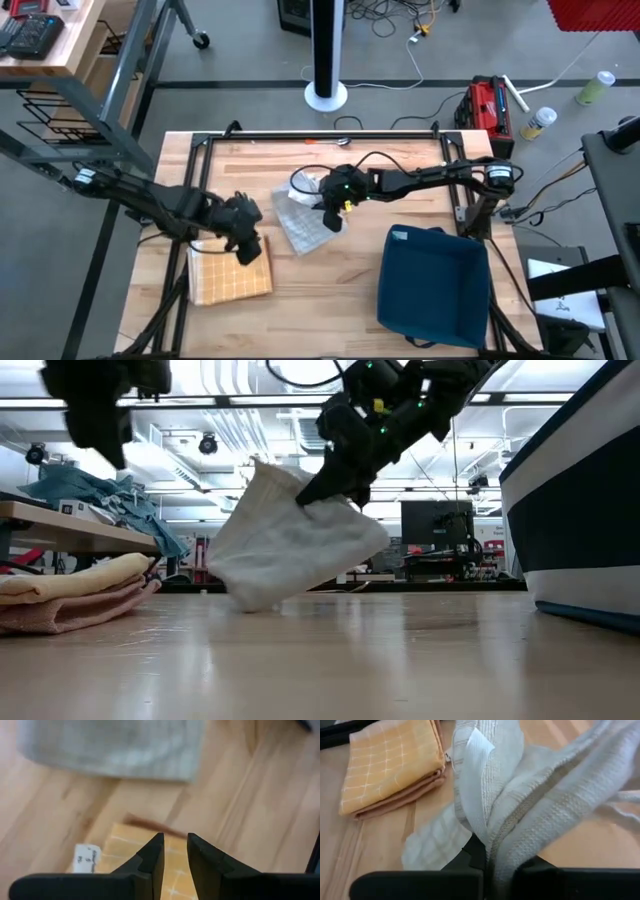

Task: Fold towel
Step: Stack the folded white towel on top of the folded yellow towel

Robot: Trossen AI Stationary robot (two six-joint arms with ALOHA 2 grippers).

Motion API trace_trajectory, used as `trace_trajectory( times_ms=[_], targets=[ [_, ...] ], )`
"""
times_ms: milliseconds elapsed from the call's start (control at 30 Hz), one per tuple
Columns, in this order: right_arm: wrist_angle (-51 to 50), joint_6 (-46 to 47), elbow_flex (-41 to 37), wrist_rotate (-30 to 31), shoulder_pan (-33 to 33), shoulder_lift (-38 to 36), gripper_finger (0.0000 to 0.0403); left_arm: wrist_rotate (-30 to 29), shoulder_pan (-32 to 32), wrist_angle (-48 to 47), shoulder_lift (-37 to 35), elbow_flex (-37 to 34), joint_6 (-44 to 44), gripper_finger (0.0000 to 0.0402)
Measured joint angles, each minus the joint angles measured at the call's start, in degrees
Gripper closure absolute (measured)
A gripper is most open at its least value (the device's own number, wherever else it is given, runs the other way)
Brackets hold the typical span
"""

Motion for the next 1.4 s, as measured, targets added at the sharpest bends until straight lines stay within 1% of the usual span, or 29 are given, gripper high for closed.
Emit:
trace_trajectory(
  times_ms=[133, 233, 333, 400, 533, 700, 800, 867, 933, 1000, 1067, 1167, 1200, 1267, 1333, 1400],
  targets=[
    [-0.5, -2.4, -0.6, 0.2, -0.1, -2.6, 0.0389, 0.5, -4.7, 0.1, 2.3, -1.0, -2.8, 0.0326],
    [-3.4, -4.3, -0.6, 1.9, -0.1, -5.2, 0.0389, 2.6, -7.3, 1.5, 4.8, -3.4, -6.5, 0.0326],
    [-5.8, -6.1, -0.6, 2.9, -0.1, -7.8, 0.0389, 3.3, -9.9, 7.5, 7.7, -6.7, -8.5, 0.0326],
    [-7.8, -7.1, -0.6, 3.0, -0.1, -9.5, 0.0389, 3.5, -11.0, 13.3, 10.0, -9.2, -8.8, 0.0326],
    [-10.6, -7.6, -0.6, 3.0, -0.2, -12.7, 0.039, 3.5, -11.3, 21.2, 15.0, -12.6, -9.3, 0.0326],
    [-14.4, -8.2, -0.8, 2.9, -0.4, -15.9, 0.039, 3.4, -11.3, 22.1, 21.5, -13.4, -8.9, 0.0326],
    [-15.8, -8.2, -0.8, 2.8, -0.6, -17.1, 0.039, 1.7, -11.0, 24.5, 24.0, -13.4, -6.3, 0.0326],
    [-16.5, -8.3, -0.8, 2.8, -0.7, -17.5, 0.039, -0.9, -10.5, 28.5, 25.0, -13.4, -4.1, 0.0326],
    [-17.6, -8.4, -0.8, 2.3, -1.1, -18.0, 0.039, -1.9, -9.1, 32.4, 25.7, -13.4, -0.6, 0.0326],
    [-18.6, -8.7, -0.8, 1.6, -1.6, -18.2, 0.039, -1.9, -7.0, 36.4, 26.3, -12.9, 4.2, 0.0326],
    [-19.6, -8.7, -0.8, -0.2, -2.4, -18.4, 0.039, -1.9, -4.6, 41.0, 27.1, -12.0, 10.9, 0.0326],
    [-21.0, -8.9, -0.8, -3.1, -3.6, -18.8, 0.039, -1.9, -1.6, 44.2, 28.6, -8.9, 21.9, 0.0332],
    [-21.7, -9.0, -0.8, -3.5, -4.0, -19.0, 0.039, -1.9, -0.7, 43.8, 28.9, -7.0, 24.6, 0.0337],
    [-23.5, -9.5, -0.8, -3.7, -5.2, -19.3, 0.039, -1.9, 0.1, 39.0, 28.7, -3.2, 28.5, 0.0352],
    [-26.2, -9.9, -0.8, -3.6, -6.6, -19.9, 0.039, -1.9, 0.1, 29.3, 28.6, 0.7, 29.8, 0.037],
    [-27.6, -10.2, -0.8, -3.6, -7.7, -20.6, 0.0391, -1.8, -0.1, 19.0, 28.4, 4.5, 29.0, 0.0389]
  ],
)
